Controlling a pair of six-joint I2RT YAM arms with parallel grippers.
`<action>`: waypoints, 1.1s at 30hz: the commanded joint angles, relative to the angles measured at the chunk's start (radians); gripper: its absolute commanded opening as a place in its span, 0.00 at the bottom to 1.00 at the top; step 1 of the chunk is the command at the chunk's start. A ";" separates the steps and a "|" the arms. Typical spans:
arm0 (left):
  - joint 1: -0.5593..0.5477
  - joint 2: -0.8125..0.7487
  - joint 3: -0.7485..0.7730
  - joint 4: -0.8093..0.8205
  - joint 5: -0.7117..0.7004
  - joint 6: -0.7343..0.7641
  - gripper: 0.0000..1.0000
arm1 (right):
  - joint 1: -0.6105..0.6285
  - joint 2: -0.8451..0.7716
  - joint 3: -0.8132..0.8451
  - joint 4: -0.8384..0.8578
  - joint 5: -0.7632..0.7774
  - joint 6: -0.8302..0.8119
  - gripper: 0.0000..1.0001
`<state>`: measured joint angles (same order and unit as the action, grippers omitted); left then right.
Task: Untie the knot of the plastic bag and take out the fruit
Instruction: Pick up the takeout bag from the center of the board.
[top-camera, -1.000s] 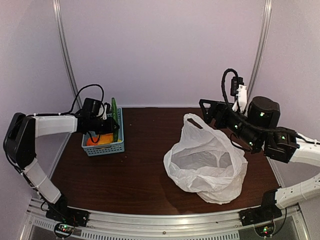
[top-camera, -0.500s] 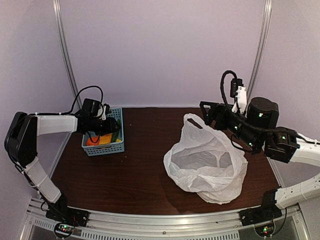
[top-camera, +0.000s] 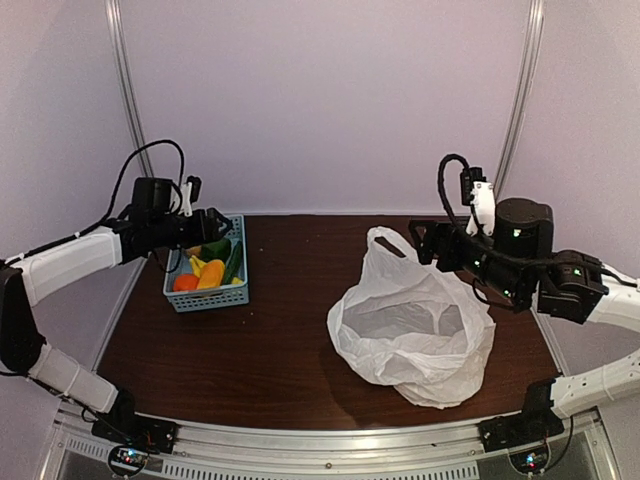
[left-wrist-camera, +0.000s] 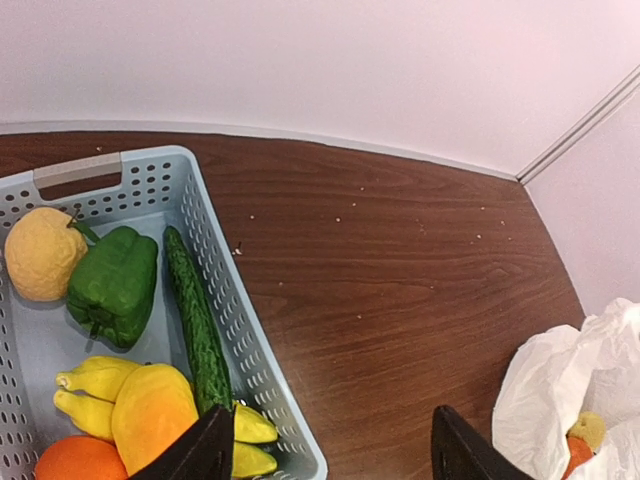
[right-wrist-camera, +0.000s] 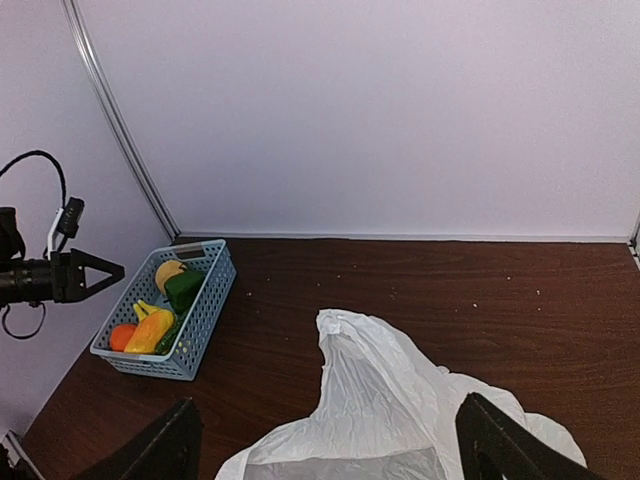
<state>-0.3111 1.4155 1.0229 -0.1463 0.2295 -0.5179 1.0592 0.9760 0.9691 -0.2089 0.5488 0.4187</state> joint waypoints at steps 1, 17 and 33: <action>-0.022 -0.098 -0.064 -0.022 0.068 0.007 0.69 | 0.002 -0.009 0.037 -0.173 -0.082 -0.014 0.87; -0.446 0.040 -0.154 0.358 0.152 -0.194 0.82 | 0.110 0.199 0.093 -0.520 -0.156 0.261 0.75; -0.514 0.330 0.093 0.438 0.207 -0.080 0.88 | 0.049 0.132 0.222 -1.019 0.162 0.381 0.99</action>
<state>-0.8219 1.7397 1.0916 0.2405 0.4171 -0.6201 1.1648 1.0683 1.1797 -1.0512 0.5816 0.7937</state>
